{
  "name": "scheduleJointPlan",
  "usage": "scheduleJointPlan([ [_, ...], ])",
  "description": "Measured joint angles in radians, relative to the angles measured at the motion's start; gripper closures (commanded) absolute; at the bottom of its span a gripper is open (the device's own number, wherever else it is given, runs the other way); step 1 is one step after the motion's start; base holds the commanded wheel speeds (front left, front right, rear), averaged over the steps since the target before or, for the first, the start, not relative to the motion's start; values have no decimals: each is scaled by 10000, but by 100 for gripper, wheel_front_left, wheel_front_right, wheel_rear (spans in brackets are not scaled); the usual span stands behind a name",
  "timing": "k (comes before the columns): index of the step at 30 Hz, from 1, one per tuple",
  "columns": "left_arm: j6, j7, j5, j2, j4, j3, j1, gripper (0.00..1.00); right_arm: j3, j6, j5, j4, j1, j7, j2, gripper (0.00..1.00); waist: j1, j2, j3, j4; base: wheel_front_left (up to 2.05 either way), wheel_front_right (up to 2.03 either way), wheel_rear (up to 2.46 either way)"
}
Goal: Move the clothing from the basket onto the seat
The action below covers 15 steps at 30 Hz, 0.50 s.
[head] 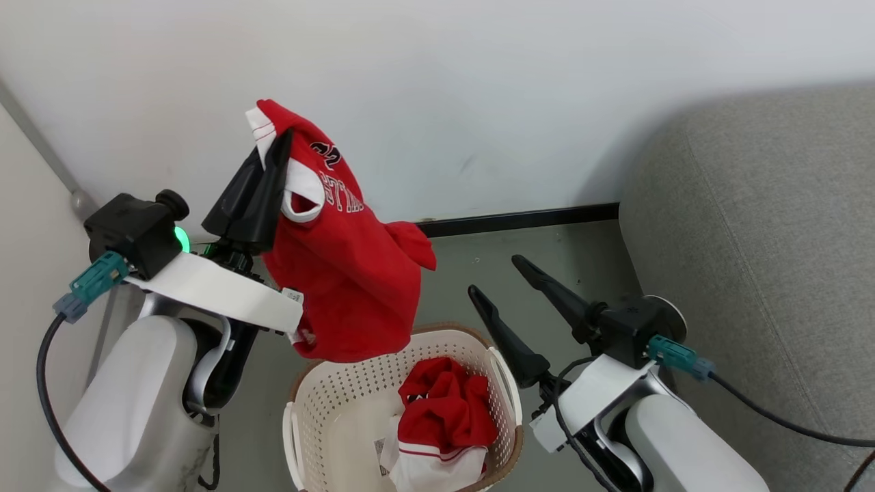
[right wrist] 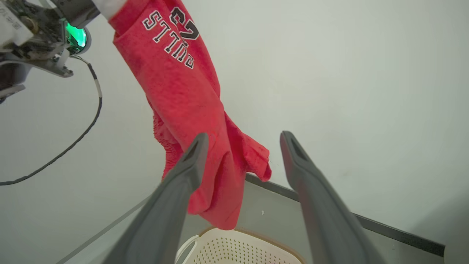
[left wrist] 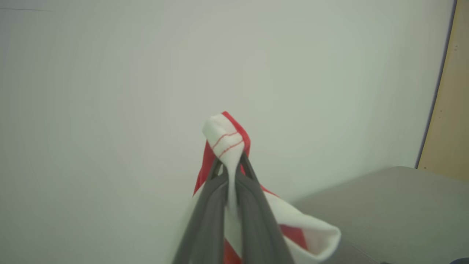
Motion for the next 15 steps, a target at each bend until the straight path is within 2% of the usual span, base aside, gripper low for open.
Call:
scheduleJointPlan([
  [7,10,337,65,-320,-184,-391,-385,100,936,0,71,-44,-367,0,-4,0,0,0,51,-131,0,0,0],
  [15,42,617,92,-734,-403,-930,-810,100,1147,0,38,54,-803,0,-21,0,0,0,107,-153,0,0,0],
])
